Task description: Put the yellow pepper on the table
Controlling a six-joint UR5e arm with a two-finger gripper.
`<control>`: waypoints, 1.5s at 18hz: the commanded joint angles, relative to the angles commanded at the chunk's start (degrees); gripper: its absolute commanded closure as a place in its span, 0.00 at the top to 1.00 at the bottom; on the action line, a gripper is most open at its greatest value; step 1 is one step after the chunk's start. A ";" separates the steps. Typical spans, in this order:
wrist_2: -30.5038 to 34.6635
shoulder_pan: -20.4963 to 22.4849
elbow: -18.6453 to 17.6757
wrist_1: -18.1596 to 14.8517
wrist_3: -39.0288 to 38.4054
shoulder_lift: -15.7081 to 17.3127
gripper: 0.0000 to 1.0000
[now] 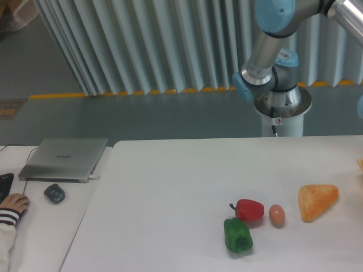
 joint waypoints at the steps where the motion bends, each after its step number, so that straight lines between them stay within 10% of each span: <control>1: 0.00 -0.09 0.00 0.00 0.00 -0.27 1.00; 18: 0.09 0.09 0.53 1.49 -0.09 -2.29 1.00; 20: 0.09 0.00 0.53 1.49 -0.53 -2.29 0.90; 23: 0.09 0.00 0.18 1.41 -3.16 -2.11 0.41; 27: 0.09 0.00 0.18 1.14 -3.34 -1.76 0.37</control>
